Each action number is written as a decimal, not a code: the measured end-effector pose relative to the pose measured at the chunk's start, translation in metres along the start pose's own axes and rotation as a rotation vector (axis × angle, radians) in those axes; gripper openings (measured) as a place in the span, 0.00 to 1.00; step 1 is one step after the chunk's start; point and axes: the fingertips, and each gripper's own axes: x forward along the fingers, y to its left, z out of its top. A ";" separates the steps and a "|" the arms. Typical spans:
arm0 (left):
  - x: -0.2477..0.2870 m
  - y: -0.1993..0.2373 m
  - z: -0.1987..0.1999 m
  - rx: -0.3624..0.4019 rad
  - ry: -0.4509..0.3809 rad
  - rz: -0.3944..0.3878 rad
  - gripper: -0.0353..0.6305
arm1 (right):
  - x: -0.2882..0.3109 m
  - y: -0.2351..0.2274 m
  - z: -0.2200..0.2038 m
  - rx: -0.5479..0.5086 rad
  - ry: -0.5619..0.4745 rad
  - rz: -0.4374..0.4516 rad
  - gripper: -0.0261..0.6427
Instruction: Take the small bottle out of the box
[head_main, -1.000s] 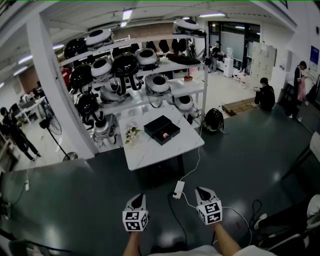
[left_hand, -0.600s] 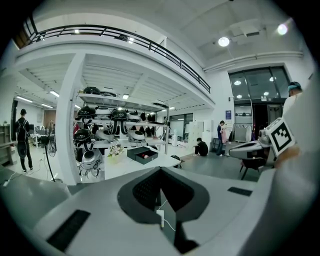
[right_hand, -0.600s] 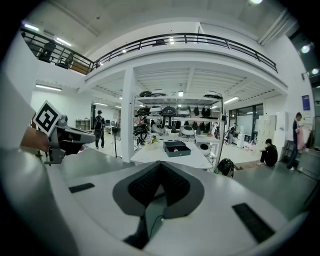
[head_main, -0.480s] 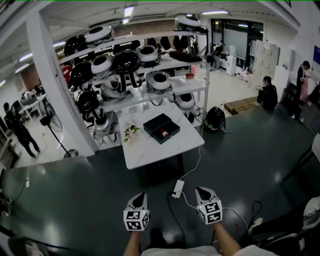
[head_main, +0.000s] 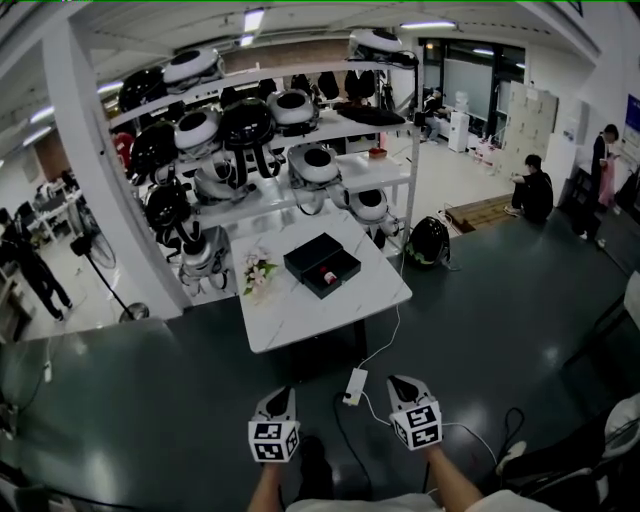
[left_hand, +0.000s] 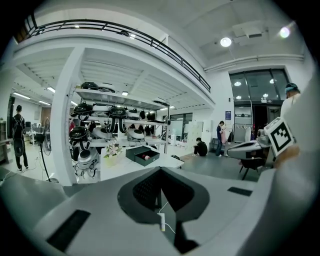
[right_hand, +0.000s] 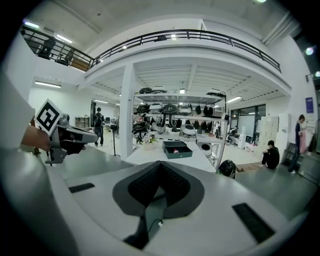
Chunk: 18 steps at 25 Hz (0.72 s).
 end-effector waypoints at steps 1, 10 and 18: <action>0.010 0.006 0.003 -0.001 -0.001 -0.005 0.08 | 0.010 -0.002 0.003 -0.002 0.002 -0.003 0.07; 0.100 0.071 0.038 -0.004 -0.009 -0.050 0.08 | 0.108 -0.019 0.037 0.003 0.011 -0.043 0.07; 0.169 0.138 0.087 0.018 -0.030 -0.082 0.08 | 0.195 -0.028 0.083 0.004 0.000 -0.079 0.07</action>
